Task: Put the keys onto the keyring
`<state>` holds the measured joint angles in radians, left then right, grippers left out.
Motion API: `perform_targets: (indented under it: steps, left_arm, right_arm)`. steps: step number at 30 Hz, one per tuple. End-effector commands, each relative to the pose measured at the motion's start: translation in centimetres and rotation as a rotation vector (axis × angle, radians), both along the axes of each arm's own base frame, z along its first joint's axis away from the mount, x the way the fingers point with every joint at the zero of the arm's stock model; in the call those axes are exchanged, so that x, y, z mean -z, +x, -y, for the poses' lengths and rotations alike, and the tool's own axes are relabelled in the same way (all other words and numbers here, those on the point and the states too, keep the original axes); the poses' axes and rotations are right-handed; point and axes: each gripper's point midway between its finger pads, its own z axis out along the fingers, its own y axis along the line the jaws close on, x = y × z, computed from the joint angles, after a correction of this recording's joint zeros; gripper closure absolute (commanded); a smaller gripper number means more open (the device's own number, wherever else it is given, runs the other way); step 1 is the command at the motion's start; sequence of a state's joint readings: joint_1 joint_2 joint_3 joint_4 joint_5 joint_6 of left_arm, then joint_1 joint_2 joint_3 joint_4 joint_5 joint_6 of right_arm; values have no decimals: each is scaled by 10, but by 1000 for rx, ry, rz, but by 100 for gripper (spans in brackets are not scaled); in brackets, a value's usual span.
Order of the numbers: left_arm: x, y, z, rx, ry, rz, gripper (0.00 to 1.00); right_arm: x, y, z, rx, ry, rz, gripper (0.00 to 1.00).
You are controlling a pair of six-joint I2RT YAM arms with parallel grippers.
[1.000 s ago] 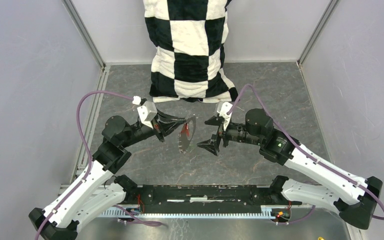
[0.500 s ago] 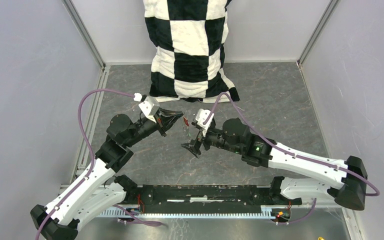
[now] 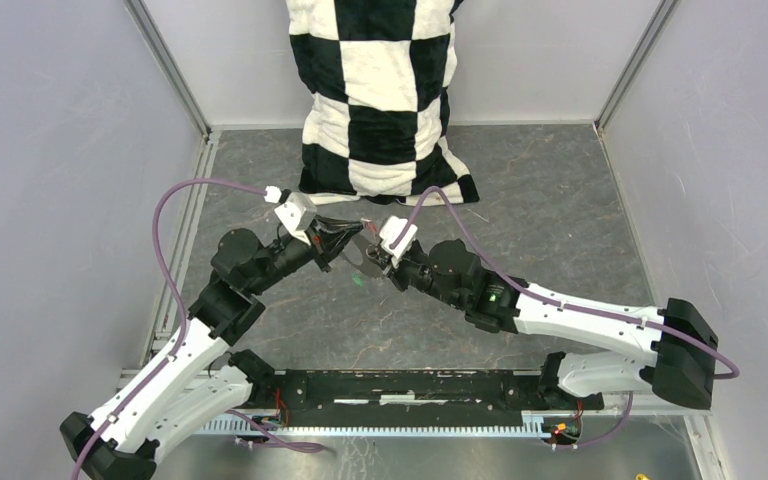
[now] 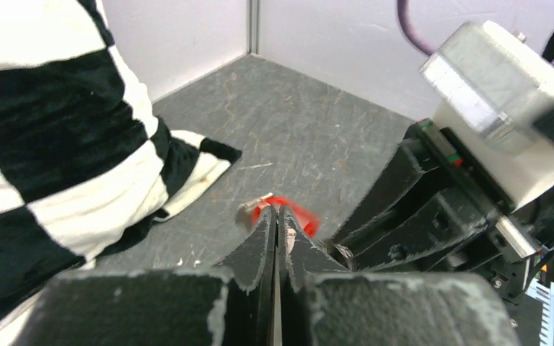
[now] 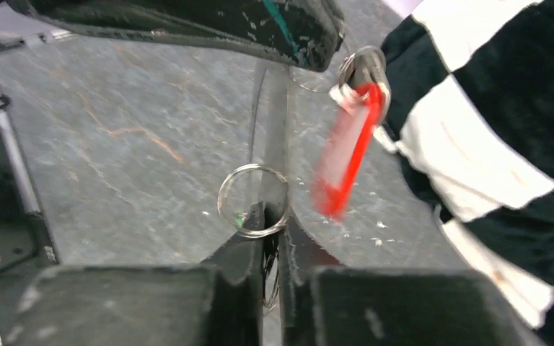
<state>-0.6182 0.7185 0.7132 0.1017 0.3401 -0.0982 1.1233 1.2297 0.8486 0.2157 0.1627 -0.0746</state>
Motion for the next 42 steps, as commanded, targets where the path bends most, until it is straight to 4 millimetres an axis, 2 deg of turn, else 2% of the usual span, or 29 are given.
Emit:
perform_targets:
  steps: [1,3,5,6,7,10,13,15,17,18,20,21,22,24,26,27,28,30,33,36,42]
  left_arm:
    - [-15,1,-1,-4,2,68,85]
    - [-10,8,-2,-31,11,39,54]
    - [-6,15,-4,-64,23,16,17]
    - [-5,19,-6,-88,30,7,5]
    - [-4,23,-8,-113,38,-3,1]
    - [-7,37,-15,-187,63,-23,0]
    - [2,50,-23,-262,131,-86,0]
    - [-1,58,-29,-315,164,-114,0]
    - [4,64,-33,-341,224,-152,0]
    - [3,70,-32,-344,266,-163,0]
    - [20,78,-36,-350,374,-232,0]
    - [17,84,-38,-354,403,-263,0]
    - [22,88,-42,-344,441,-314,0]
    - [41,96,-55,-293,500,-457,0]
    - [54,109,-68,-279,525,-551,0]
    - [62,116,-84,-294,530,-604,0]
    - [68,120,-89,-285,534,-624,0]
    - [79,130,-115,-324,524,-668,0]
    - [91,136,-137,-369,512,-697,0]
    - [100,137,-147,-401,524,-707,0]
    - [102,137,-149,-420,518,-696,0]
  right_arm:
    - [-19,-10,-5,-68,71,35,100]
    - [-20,-17,-3,-101,79,35,100]
    - [-16,-20,4,-101,65,22,100]
    - [-11,-20,8,-96,51,11,100]
    - [-7,-18,14,-75,38,-8,100]
    - [13,-5,41,0,-8,-78,100]
    - [44,19,89,148,-105,-111,100]
    - [60,35,126,273,-182,-108,100]
    - [62,50,162,406,-262,-54,100]
    - [60,57,179,466,-314,-12,100]
    - [52,71,215,637,-436,57,100]
    - [48,77,228,705,-494,77,100]
    - [45,82,238,759,-554,97,100]
    - [38,91,245,816,-628,135,100]
    - [37,98,246,851,-677,155,100]
    - [41,103,241,848,-691,154,100]
    - [46,106,234,829,-697,147,100]
    - [68,109,214,759,-713,116,100]
    - [101,102,187,680,-776,123,100]
    - [134,93,162,614,-859,121,100]
    - [168,85,106,529,-881,91,100]
